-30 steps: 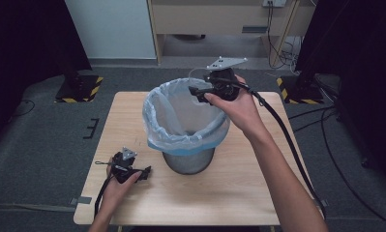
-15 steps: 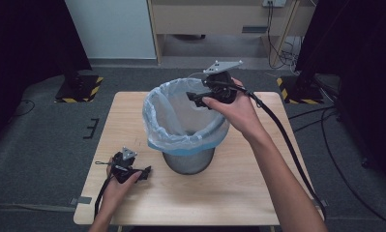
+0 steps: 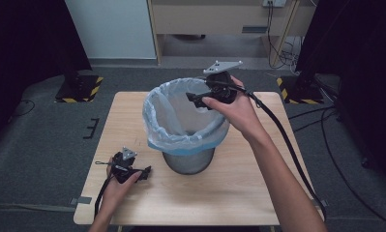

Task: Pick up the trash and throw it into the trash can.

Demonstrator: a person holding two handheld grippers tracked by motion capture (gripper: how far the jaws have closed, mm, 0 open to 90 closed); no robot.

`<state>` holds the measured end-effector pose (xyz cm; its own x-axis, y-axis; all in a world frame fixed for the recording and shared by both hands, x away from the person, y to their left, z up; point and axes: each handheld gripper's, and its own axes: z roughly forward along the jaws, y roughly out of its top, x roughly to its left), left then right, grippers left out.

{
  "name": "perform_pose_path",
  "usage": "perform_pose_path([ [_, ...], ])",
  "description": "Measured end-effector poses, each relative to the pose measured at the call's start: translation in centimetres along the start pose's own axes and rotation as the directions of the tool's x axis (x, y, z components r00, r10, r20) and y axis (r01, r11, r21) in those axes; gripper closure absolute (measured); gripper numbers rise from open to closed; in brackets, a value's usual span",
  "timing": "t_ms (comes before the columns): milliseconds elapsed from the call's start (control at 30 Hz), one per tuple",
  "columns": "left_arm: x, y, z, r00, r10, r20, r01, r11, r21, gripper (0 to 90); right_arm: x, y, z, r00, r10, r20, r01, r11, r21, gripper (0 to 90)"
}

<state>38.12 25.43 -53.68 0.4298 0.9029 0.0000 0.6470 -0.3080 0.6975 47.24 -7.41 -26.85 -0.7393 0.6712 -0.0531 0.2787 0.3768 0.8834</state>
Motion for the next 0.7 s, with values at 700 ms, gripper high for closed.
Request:
perform_pose_path([
  [700,0.0,0.0,0.0,1.0,-0.001,0.0,0.001,1.0,0.0,0.0,-2.4,-1.2,-1.8,0.9913,0.069,0.112,-0.064,0.997,-0.051,5.8],
])
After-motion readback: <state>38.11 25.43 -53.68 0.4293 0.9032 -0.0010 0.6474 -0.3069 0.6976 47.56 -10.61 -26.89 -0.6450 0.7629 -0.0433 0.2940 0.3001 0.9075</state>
